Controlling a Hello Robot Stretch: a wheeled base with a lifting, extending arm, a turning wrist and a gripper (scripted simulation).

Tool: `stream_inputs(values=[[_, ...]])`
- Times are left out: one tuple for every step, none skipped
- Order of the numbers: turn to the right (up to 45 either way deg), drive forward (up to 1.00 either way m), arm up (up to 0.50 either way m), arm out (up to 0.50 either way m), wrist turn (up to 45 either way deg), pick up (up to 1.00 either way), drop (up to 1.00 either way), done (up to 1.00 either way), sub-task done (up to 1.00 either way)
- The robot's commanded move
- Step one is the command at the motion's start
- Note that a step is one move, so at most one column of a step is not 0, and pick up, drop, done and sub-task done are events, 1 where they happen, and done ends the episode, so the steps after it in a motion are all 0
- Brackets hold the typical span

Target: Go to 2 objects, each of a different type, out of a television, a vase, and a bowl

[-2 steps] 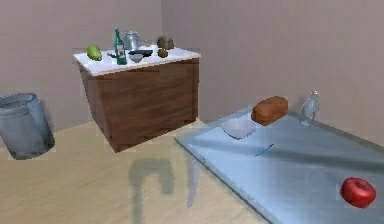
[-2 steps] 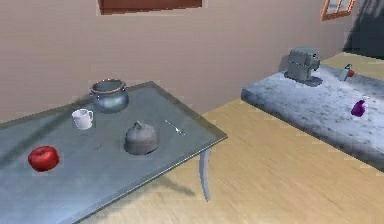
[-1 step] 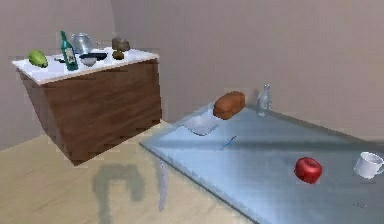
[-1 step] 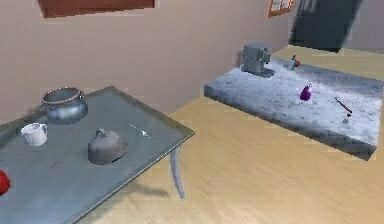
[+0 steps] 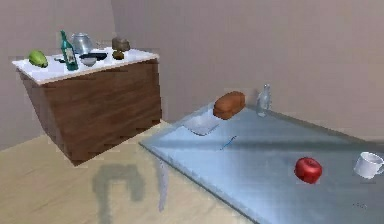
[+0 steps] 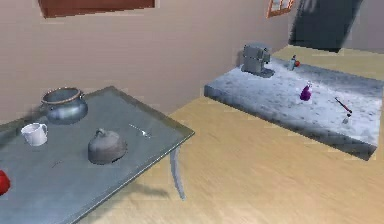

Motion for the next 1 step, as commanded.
stream_inputs(values=[[-42.0, 0.00, 0.00, 0.00, 0.0, 0.00, 0.00, 0.00, 0.00]])
